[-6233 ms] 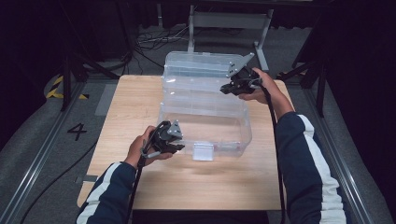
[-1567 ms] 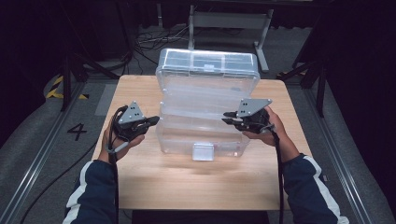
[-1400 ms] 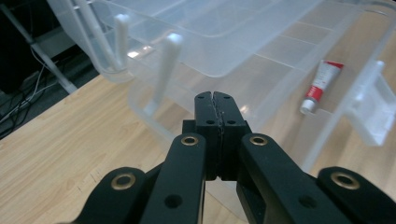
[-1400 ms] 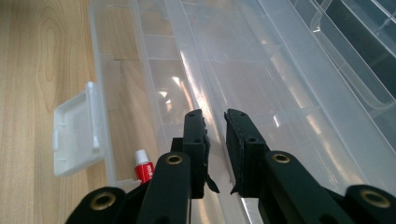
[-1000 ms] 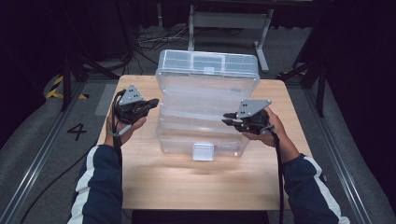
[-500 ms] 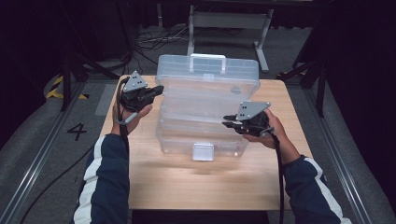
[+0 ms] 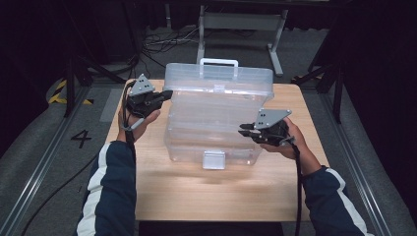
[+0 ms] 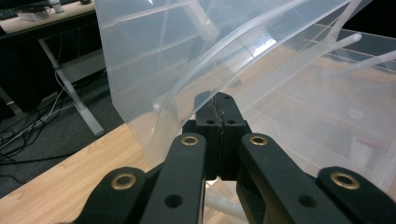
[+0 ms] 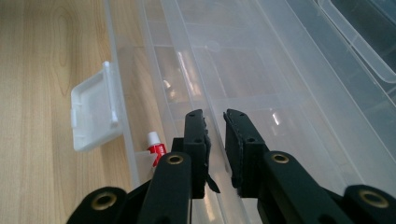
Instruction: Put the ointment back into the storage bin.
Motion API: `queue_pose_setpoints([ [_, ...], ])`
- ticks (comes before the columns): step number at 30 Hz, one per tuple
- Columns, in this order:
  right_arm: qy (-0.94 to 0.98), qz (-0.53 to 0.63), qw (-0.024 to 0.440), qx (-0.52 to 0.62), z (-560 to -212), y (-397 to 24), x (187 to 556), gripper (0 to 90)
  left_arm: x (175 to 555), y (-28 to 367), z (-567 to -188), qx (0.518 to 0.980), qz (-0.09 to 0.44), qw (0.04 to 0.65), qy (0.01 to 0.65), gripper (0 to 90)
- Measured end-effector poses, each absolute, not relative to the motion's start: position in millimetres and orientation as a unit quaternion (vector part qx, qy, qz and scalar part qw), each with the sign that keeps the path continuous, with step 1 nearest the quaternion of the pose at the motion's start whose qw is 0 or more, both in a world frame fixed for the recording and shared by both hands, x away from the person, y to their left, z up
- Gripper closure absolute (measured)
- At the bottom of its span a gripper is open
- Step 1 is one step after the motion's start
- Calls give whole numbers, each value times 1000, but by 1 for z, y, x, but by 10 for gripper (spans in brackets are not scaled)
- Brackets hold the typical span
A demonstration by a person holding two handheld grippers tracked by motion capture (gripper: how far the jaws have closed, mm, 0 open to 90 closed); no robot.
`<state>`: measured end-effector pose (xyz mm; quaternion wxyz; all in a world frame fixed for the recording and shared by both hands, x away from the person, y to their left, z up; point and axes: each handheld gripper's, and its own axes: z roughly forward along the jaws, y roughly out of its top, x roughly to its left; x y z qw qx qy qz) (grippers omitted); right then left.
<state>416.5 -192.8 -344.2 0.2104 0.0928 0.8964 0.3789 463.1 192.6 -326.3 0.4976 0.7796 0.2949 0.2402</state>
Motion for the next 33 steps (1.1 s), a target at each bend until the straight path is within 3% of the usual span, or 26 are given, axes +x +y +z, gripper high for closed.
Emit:
queue_pose_setpoints([
  [12,890,381,227,103,-342,-214,407,816,457,193,-331,786,244,494,282,900],
  [33,891,384,214,111,-347,-231,401,823,439,197,-344,800,239,483,264,900],
])
